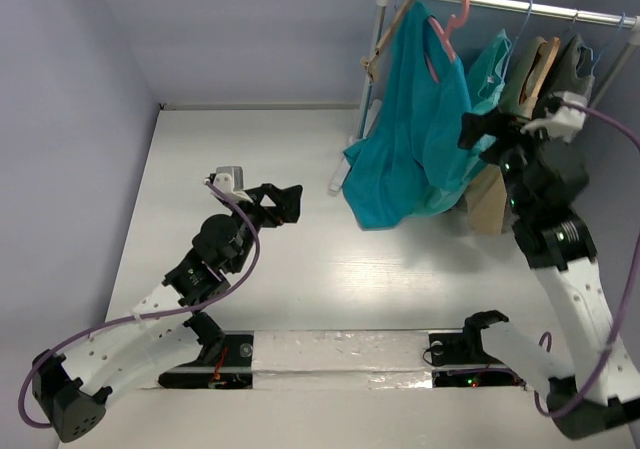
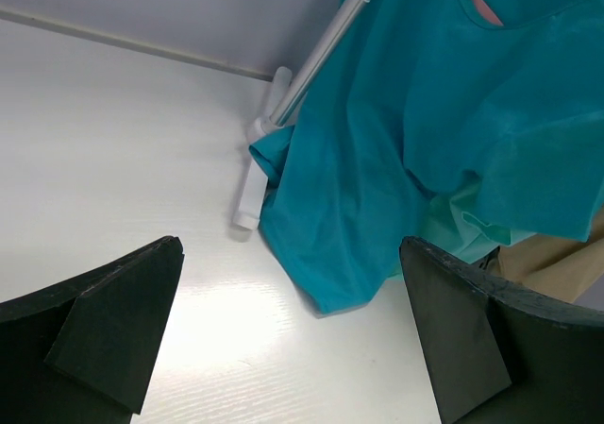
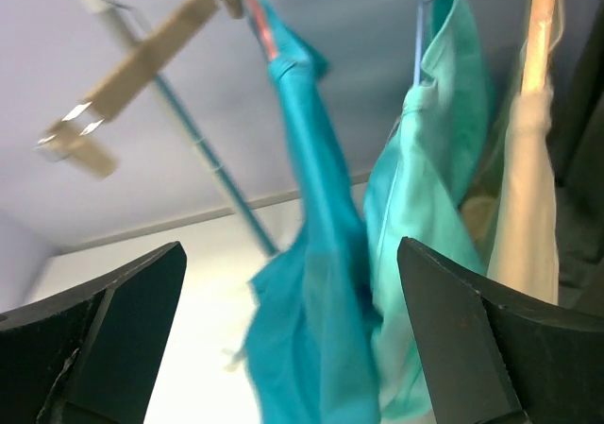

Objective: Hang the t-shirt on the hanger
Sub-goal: Reset both arms

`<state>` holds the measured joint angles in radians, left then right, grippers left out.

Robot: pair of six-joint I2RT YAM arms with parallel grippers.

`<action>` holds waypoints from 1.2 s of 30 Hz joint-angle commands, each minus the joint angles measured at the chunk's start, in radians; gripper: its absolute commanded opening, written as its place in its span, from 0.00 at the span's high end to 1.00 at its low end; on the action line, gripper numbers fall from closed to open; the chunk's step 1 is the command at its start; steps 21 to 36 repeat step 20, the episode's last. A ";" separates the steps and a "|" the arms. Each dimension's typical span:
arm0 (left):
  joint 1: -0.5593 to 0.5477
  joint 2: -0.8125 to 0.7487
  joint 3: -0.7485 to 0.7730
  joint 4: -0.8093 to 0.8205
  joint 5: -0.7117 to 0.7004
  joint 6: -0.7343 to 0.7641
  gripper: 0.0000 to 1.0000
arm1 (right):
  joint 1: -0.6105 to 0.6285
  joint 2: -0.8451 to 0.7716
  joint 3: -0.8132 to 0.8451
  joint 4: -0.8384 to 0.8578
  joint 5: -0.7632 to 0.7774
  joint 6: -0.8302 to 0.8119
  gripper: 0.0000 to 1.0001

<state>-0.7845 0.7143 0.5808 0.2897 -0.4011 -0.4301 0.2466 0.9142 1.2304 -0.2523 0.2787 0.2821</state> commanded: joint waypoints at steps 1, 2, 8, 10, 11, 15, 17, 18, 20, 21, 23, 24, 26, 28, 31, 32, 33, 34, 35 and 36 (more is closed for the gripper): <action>-0.004 -0.007 -0.009 0.060 -0.007 -0.024 0.01 | -0.007 -0.124 -0.101 0.007 -0.149 0.087 0.00; -0.004 -0.010 -0.004 0.060 -0.004 -0.035 0.01 | -0.007 -0.158 -0.124 0.004 -0.179 0.097 0.00; -0.004 -0.090 0.013 0.051 0.059 -0.119 0.01 | -0.007 -0.504 -0.305 0.057 -0.427 0.143 0.00; -0.004 -0.117 0.005 0.062 0.084 -0.130 0.01 | -0.007 -0.610 -0.325 0.039 -0.415 0.146 0.00; -0.004 -0.142 0.005 0.062 0.088 -0.133 0.01 | -0.007 -0.636 -0.331 0.024 -0.402 0.146 0.00; -0.004 -0.176 0.007 0.037 0.065 -0.116 0.01 | -0.007 -0.706 -0.350 -0.059 -0.352 0.126 0.00; -0.004 -0.184 0.005 0.016 0.051 -0.118 0.01 | -0.007 -0.710 -0.356 -0.080 -0.348 0.127 0.00; -0.004 -0.185 0.005 -0.006 0.038 -0.121 0.01 | -0.007 -0.709 -0.359 -0.093 -0.351 0.127 0.00; -0.004 -0.199 0.008 -0.023 0.027 -0.127 0.01 | -0.007 -0.707 -0.362 -0.100 -0.369 0.123 0.00; -0.004 -0.199 0.008 -0.023 0.027 -0.127 0.01 | -0.007 -0.707 -0.362 -0.100 -0.369 0.123 0.00; -0.004 -0.199 0.008 -0.023 0.027 -0.127 0.01 | -0.007 -0.707 -0.362 -0.100 -0.369 0.123 0.00; -0.004 -0.199 0.008 -0.023 0.027 -0.127 0.01 | -0.007 -0.707 -0.362 -0.100 -0.369 0.123 0.00; -0.004 -0.199 0.008 -0.023 0.027 -0.127 0.01 | -0.007 -0.707 -0.362 -0.100 -0.369 0.123 0.00; -0.004 -0.199 0.008 -0.023 0.027 -0.127 0.01 | -0.007 -0.707 -0.362 -0.100 -0.369 0.123 0.00; -0.004 -0.199 0.008 -0.023 0.027 -0.127 0.01 | -0.007 -0.707 -0.362 -0.100 -0.369 0.123 0.00; -0.004 -0.199 0.008 -0.023 0.027 -0.127 0.01 | -0.007 -0.707 -0.362 -0.100 -0.369 0.123 0.00; -0.004 -0.199 0.008 -0.023 0.027 -0.127 0.01 | -0.007 -0.707 -0.362 -0.100 -0.369 0.123 0.00; -0.004 -0.199 0.008 -0.023 0.027 -0.127 0.01 | -0.007 -0.707 -0.362 -0.100 -0.369 0.123 0.00; -0.004 -0.199 0.008 -0.023 0.027 -0.127 0.01 | -0.007 -0.707 -0.362 -0.100 -0.369 0.123 0.00; -0.004 -0.199 0.008 -0.023 0.027 -0.127 0.01 | -0.007 -0.707 -0.362 -0.100 -0.369 0.123 0.00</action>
